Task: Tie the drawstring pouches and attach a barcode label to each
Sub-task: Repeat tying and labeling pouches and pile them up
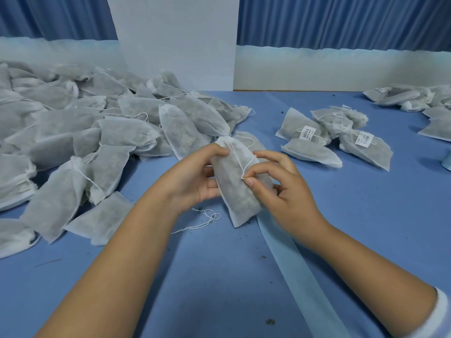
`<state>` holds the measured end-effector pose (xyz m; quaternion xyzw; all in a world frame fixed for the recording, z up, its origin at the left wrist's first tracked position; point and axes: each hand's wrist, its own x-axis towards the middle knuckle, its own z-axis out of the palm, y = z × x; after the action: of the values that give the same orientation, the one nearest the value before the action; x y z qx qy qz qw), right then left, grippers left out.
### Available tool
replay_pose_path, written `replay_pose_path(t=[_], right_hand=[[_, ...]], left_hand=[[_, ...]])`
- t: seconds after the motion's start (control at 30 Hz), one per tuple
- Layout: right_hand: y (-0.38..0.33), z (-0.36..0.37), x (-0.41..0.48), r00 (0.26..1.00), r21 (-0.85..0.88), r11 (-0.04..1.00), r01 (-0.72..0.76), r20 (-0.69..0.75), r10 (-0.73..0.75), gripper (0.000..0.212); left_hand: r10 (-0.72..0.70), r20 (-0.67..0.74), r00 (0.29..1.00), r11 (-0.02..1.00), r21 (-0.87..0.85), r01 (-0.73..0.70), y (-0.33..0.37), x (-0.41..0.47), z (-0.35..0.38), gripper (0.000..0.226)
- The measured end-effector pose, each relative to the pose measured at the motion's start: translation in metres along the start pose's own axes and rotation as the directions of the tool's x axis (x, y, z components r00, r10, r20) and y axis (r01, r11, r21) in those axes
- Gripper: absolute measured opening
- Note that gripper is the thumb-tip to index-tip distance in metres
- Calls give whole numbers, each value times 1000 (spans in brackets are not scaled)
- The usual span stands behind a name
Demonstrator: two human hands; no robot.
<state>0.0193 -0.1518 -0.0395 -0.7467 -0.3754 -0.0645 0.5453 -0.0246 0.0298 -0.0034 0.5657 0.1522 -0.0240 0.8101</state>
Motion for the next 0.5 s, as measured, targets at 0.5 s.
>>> replay_pose_path(t=[0.5], right_hand=[[3, -4, 3, 998, -28, 1000, 14, 58, -12, 9]], left_hand=[[95, 12, 995, 994, 55, -95, -10, 7, 4, 8]])
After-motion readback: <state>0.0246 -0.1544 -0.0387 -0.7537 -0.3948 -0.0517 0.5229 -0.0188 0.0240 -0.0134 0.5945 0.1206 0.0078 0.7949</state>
